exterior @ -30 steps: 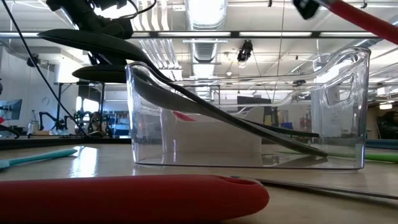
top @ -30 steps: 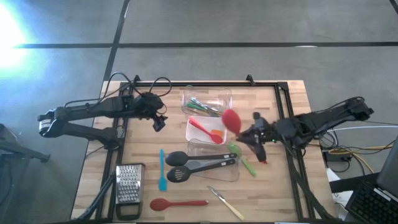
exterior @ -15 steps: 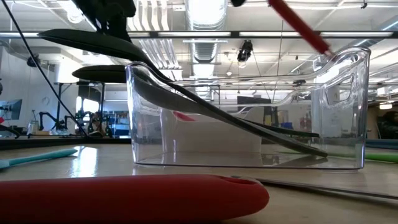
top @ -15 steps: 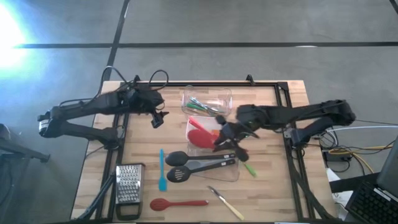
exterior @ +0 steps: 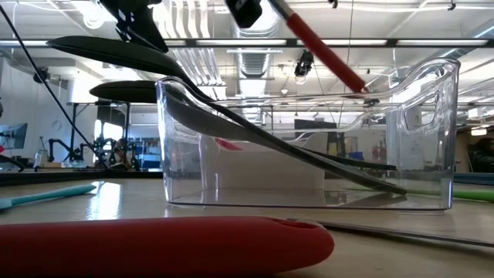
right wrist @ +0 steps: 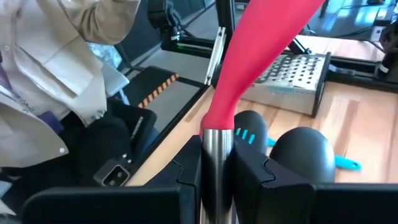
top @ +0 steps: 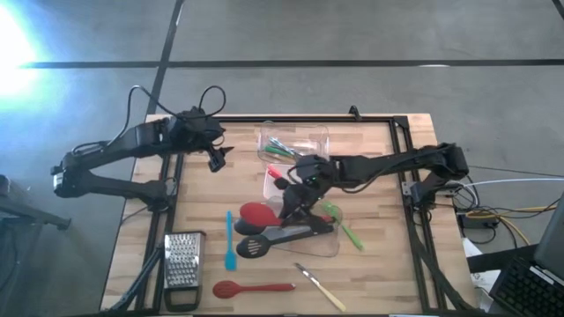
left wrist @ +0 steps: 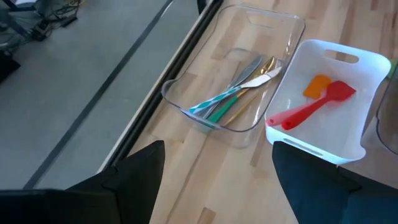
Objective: Pick & Place Kitchen Items
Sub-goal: Put the red serving spoon into the bottom transparent bin
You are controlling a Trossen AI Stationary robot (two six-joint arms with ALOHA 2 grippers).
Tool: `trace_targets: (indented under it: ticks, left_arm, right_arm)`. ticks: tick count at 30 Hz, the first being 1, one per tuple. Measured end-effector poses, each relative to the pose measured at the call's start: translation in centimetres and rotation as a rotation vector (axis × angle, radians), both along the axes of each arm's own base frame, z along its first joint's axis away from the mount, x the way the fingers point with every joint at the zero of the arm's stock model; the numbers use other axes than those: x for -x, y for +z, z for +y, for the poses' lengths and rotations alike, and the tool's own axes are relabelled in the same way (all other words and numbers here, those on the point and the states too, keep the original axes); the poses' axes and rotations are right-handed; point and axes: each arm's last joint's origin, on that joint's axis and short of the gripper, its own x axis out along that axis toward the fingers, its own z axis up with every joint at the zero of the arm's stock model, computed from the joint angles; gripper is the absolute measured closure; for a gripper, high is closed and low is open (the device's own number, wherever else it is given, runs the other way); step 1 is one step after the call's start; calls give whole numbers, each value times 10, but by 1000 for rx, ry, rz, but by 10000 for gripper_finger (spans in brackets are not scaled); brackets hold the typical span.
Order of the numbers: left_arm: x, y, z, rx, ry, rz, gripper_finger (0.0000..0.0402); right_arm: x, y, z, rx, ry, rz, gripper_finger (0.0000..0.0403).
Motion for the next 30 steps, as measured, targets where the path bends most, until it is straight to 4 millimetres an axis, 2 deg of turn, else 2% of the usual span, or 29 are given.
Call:
trace_targets:
  ticks: [11, 30]
  left_arm:
    - [6, 6, -1, -18, 24, -1, 101]
    - [9, 7, -1, -19, 25, -3, 101]
  right_arm:
    - [-23, -42, 2, -67, 16, 108, 362]
    - [-31, -102, 1, -69, 24, 244, 362]
